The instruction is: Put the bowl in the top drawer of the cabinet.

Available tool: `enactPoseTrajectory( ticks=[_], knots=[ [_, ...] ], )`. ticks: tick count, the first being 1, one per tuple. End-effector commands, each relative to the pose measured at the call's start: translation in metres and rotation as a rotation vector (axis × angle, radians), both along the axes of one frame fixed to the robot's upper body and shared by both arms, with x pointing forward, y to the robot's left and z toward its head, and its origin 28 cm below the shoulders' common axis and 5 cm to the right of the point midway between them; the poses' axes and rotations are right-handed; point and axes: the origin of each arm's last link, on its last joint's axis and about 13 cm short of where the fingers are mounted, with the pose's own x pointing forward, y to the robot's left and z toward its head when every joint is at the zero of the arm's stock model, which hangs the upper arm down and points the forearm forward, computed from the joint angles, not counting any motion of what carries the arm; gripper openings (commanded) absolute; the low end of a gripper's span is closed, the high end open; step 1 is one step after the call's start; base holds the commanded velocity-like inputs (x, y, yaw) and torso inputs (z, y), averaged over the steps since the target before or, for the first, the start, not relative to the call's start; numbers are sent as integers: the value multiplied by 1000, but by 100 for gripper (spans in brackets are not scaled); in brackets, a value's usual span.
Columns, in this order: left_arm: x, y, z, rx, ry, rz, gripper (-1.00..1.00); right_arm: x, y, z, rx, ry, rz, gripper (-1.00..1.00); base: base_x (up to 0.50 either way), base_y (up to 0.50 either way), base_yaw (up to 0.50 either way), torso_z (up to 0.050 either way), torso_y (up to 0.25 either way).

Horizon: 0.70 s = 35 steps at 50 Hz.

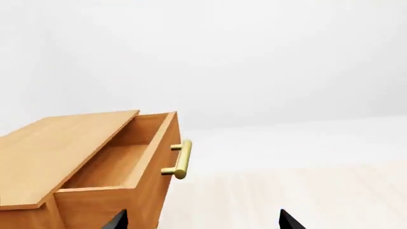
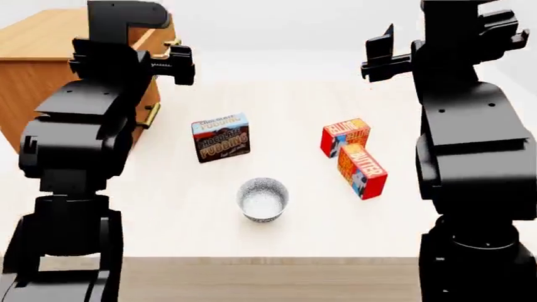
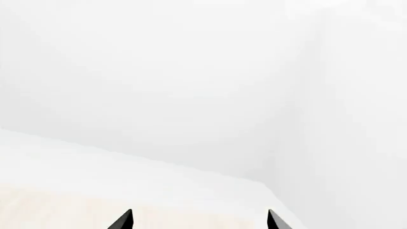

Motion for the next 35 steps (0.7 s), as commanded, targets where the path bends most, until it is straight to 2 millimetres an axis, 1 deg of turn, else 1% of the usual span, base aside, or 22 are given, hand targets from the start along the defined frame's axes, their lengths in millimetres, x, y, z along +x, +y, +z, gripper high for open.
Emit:
enactPoseTrajectory(
  ticks=[1,4,6,8,14,16,21,30,35],
  knots=[
    [6,7,83,22,-50,13,100,-4,-8,76,-79,-105,-88,100,500,0,0,50,0],
    [4,8,97,7,-61,18,100,-3,-11,84,-72,-118,-94,100,500,0,0,26,0],
    [3,8,99,4,-61,25,100,-2,-11,85,-63,-118,-91,100,500,0,0,0,0],
    [5,7,93,-8,-52,25,100,-1,-11,81,-89,-117,-94,100,500,0,0,0,0],
    [11,6,83,39,-51,51,100,1,-10,70,-125,-77,-81,100,500,0,0,0,0],
    [12,5,81,44,-50,46,100,1,-10,68,-138,-73,-78,100,500,4,0,0,0],
    [14,5,77,49,-43,48,100,0,-10,68,-160,-81,-91,100,500,252,0,0,0],
    [13,5,74,54,-40,28,100,2,-15,65,-140,-43,-108,100,500,234,0,0,0],
    [14,3,85,52,-27,19,100,5,-16,61,-134,-17,-110,100,500,121,0,0,0]
  ],
)
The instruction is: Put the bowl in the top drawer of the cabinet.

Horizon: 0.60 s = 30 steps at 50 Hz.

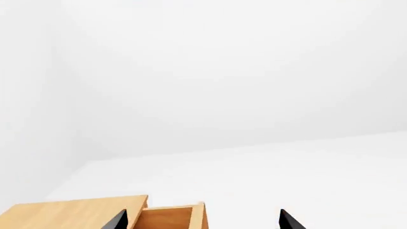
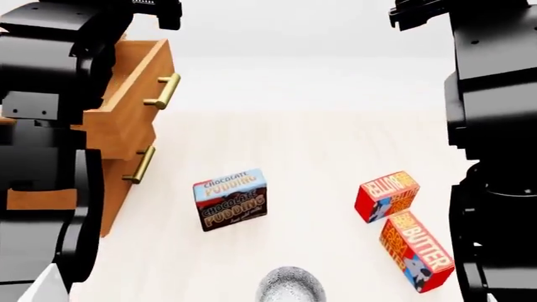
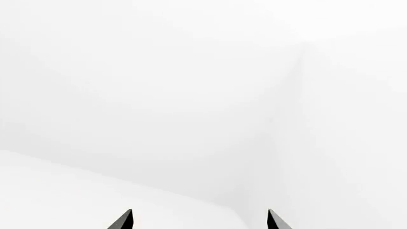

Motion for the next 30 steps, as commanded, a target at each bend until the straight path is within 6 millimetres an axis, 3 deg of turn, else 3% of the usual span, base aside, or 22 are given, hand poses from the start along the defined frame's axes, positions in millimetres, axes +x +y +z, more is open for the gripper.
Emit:
enactPoseTrajectory(
  ticks=[1,21,26,30],
  knots=[
    [1,-2,9,5,19,-14,100,4,-3,-5,4,43,-17,100,500,31,0,0,0],
    [14,-3,6,-9,88,65,100,8,0,-20,-8,65,-2,100,500,1,0,0,1],
    [21,-8,3,43,192,74,100,9,0,-25,-22,70,-10,100,500,0,0,0,0],
    [22,-11,-4,23,271,72,100,8,0,-29,-28,72,-4,100,0,0,0,0,0]
  ],
)
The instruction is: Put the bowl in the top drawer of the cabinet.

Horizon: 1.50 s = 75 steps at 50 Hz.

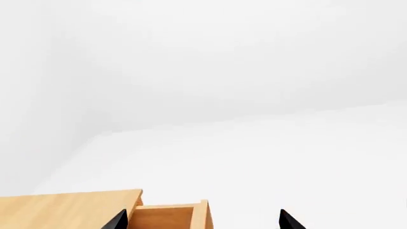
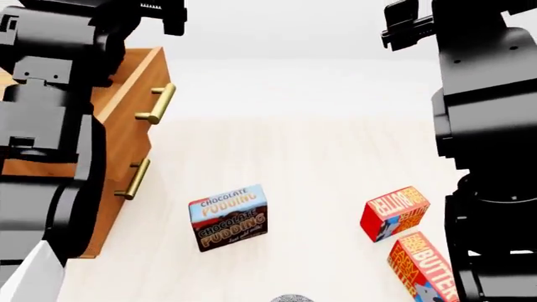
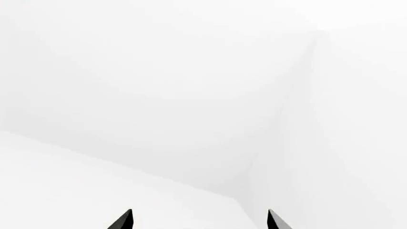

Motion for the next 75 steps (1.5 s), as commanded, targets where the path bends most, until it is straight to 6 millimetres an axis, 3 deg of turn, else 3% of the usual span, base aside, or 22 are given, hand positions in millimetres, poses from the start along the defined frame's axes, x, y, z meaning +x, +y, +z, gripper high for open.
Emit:
enactPoseTrajectory(
  ticks=[1,12,20,32,75],
  knots=[
    [4,-6,-10,6,151,25,100,1,0,-10,-18,12,2,100,0,0,0,0,0],
    [4,-12,-38,-55,277,56,100,2,-3,-19,-39,16,-13,100,0,0,0,0,0],
    [4,-10,-48,-63,311,93,100,6,-3,-27,-46,30,-12,100,0,0,0,0,0],
    [1,-11,-42,-173,342,109,100,10,-2,-34,-63,48,-10,100,0,0,0,0,0],
    [-5,-12,-48,-263,463,117,100,15,-4,-47,-79,87,-17,100,0,0,0,0,0]
  ],
)
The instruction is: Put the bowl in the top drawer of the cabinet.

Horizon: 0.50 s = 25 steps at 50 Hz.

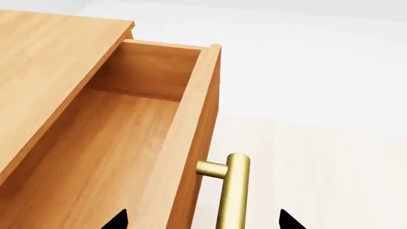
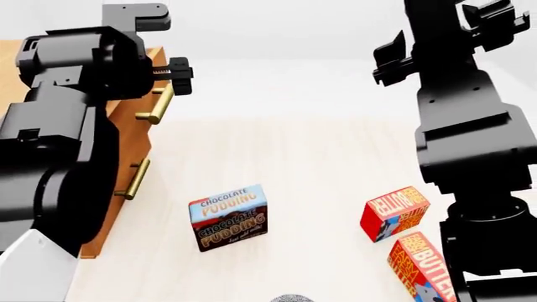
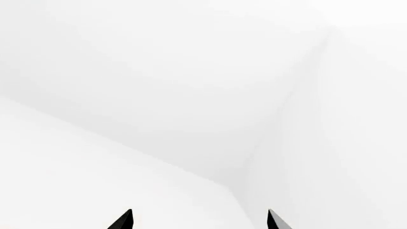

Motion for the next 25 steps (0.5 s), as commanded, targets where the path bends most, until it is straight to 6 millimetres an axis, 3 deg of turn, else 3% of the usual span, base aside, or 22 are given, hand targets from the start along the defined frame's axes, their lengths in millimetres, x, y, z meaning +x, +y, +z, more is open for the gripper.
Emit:
enactPoseTrajectory(
  ticks=[1,20,22,25],
  knots=[
    [-2,-3,1,-78,26,-35,100,2,1,-3,-6,10,-2,100,0,0,0,0,0],
    [-5,-12,12,-186,32,-186,100,0,-2,-6,-1,19,3,100,0,0,0,0,0],
    [1,-23,-16,-191,32,-192,100,0,-3,-7,-1,21,4,100,0,0,0,0,0],
    [3,-31,-32,-192,36,-206,100,0,-3,-7,-1,23,5,100,0,0,0,0,0]
  ],
)
